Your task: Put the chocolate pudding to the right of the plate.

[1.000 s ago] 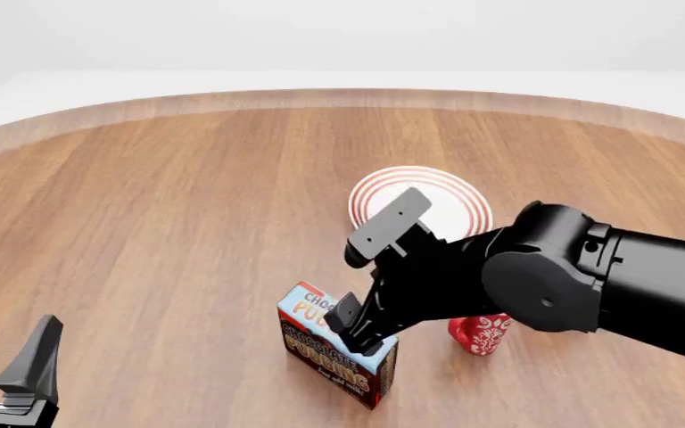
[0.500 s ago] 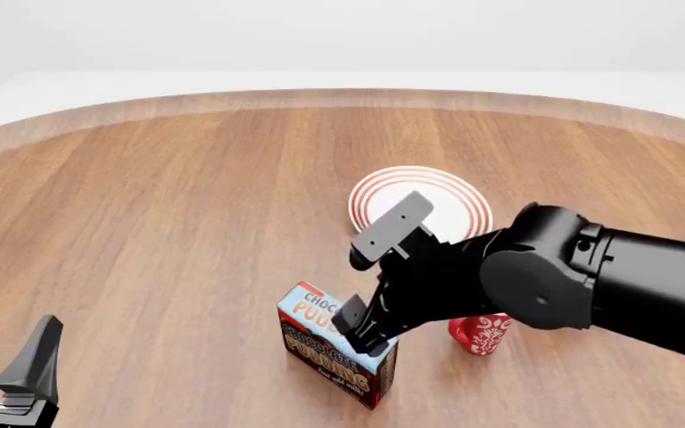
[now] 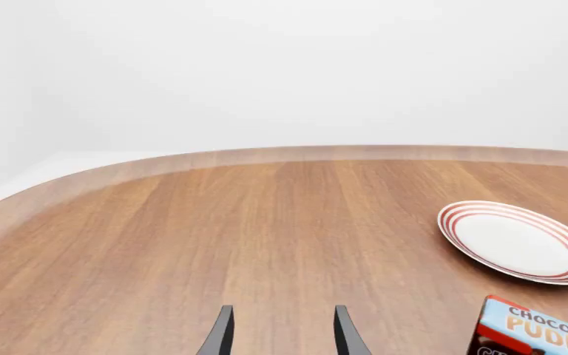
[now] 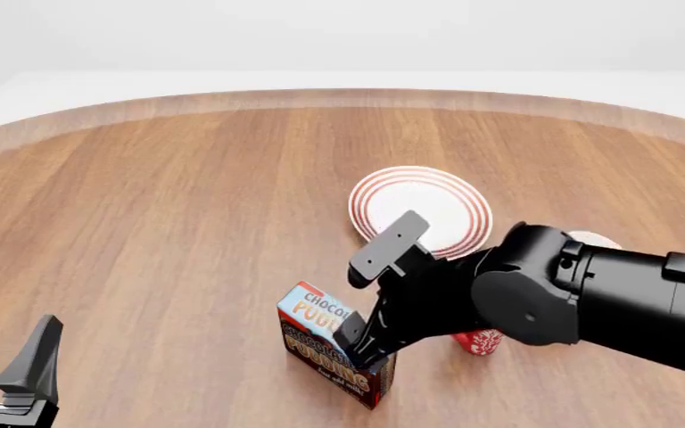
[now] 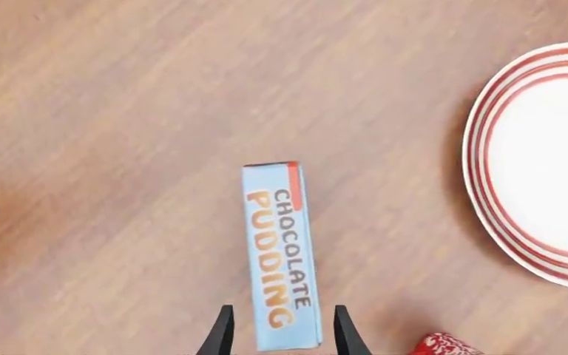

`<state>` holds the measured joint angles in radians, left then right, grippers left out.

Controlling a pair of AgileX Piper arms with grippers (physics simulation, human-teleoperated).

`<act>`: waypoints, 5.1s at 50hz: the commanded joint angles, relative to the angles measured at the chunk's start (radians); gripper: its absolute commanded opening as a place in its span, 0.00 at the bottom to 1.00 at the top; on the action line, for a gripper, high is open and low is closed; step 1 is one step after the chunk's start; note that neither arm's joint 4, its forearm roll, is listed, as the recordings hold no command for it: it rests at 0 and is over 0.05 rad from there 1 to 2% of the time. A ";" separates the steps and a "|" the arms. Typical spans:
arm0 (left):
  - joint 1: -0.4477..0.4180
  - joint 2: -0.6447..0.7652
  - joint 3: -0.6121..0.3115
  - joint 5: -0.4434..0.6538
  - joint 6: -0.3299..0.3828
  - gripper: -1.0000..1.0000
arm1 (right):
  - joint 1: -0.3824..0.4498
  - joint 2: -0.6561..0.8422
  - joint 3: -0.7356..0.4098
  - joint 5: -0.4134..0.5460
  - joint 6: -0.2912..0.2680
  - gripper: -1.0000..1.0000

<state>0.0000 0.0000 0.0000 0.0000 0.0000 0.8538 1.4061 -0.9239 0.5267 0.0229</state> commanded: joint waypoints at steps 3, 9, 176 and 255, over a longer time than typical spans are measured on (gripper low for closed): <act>0.000 0.000 0.000 0.000 0.000 1.00 | 0.016 0.017 0.007 -0.012 0.014 1.00; 0.000 0.000 0.000 0.000 0.000 1.00 | 0.018 0.022 0.013 -0.021 0.020 1.00; 0.000 0.000 0.000 0.000 0.000 1.00 | -0.093 0.013 0.106 -0.169 0.011 0.00; 0.000 0.000 0.000 0.000 0.000 1.00 | -0.426 0.049 -0.315 -0.217 -0.111 0.00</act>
<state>0.0000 0.0000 0.0000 0.0000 0.0000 0.4797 1.4218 -1.1795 0.2942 -0.1043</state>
